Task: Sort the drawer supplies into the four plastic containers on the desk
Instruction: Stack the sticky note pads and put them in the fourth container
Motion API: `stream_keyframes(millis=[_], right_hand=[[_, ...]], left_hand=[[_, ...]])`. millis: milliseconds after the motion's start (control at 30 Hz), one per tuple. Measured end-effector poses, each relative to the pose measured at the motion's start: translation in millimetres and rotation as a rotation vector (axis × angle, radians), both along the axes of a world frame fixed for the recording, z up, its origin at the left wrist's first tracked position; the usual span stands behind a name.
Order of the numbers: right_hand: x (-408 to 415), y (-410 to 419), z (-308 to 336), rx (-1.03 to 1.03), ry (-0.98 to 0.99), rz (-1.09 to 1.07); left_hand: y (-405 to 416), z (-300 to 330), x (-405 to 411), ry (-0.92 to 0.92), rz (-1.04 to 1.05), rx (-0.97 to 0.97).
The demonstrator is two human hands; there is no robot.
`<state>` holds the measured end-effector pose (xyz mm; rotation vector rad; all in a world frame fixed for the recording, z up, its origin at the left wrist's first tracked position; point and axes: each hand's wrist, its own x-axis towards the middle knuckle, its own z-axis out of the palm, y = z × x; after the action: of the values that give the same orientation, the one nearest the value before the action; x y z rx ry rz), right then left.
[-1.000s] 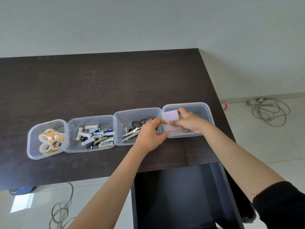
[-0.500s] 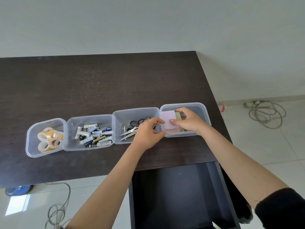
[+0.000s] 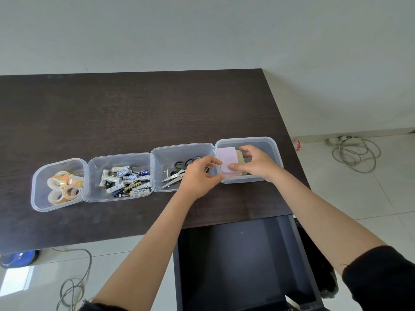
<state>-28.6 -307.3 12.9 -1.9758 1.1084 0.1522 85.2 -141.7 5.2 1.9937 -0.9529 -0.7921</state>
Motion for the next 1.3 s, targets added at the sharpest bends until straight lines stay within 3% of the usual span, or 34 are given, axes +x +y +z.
stream_keyframes(millis=[133, 267, 500, 733, 1033, 1133, 1300], right_hand=[[4.0, -1.4, 5.3, 0.133, -0.019, -0.126], [10.9, 4.1, 10.7, -0.034, -0.024, -0.184], [18.0, 19.3, 14.8, -0.161, 0.040, 0.014], [9.1, 27.8, 17.5, -0.149, -0.004, -0.094], [5.2, 28.6, 22.9, -0.242, 0.111, 0.039], [-9.9, 36.9, 28.8, -0.348, -0.020, -0.025], [-63.5, 66.2, 28.0, -0.441, -0.389, -0.011]], left_hand=[[0.9, -1.0, -1.3, 0.011, 0.010, -0.006], [1.7, 0.0, -2.2, 0.001, 0.011, -0.016], [1.6, 0.7, -2.5, -0.007, -0.001, -0.003], [-0.6, 1.0, -2.8, -0.033, -0.011, 0.030], [-1.3, 11.7, -15.2, -0.091, -0.026, 0.133], [15.2, 16.0, -33.6, -0.142, 0.068, 0.073], [62.4, 16.1, -87.8, -0.355, 0.230, -0.206]])
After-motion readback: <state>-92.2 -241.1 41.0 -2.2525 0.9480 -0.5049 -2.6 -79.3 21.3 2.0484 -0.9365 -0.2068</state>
